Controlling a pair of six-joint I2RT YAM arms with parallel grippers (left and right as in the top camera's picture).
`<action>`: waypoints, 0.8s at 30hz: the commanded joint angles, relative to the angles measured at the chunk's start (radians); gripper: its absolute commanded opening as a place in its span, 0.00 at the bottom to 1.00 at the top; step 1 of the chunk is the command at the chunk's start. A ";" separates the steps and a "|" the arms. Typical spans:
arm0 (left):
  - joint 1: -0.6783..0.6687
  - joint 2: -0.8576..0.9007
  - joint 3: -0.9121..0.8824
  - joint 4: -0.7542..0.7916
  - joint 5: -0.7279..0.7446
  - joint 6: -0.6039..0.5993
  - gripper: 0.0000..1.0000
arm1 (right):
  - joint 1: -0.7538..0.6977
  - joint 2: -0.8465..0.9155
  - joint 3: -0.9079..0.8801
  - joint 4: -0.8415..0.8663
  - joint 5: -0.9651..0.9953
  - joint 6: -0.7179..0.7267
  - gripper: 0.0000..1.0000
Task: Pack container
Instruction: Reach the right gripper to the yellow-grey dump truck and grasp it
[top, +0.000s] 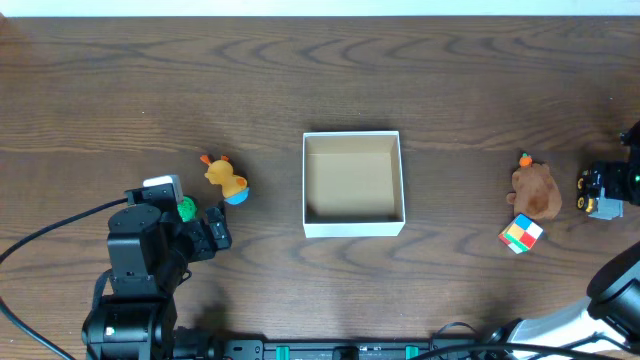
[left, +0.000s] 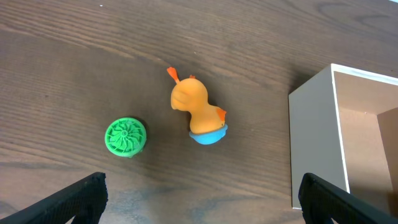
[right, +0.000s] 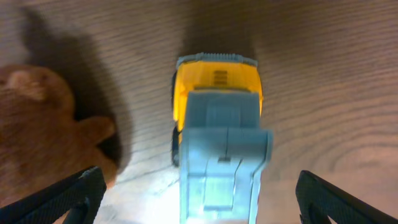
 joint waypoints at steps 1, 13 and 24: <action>0.003 0.001 0.025 -0.002 0.013 -0.005 0.98 | 0.004 0.029 0.015 0.009 0.009 -0.034 0.97; 0.003 0.001 0.025 -0.003 0.013 -0.005 0.98 | 0.003 0.077 0.015 0.040 0.023 -0.039 0.86; 0.003 0.001 0.025 -0.003 0.013 -0.005 0.98 | 0.002 0.077 0.015 0.055 0.022 -0.039 0.60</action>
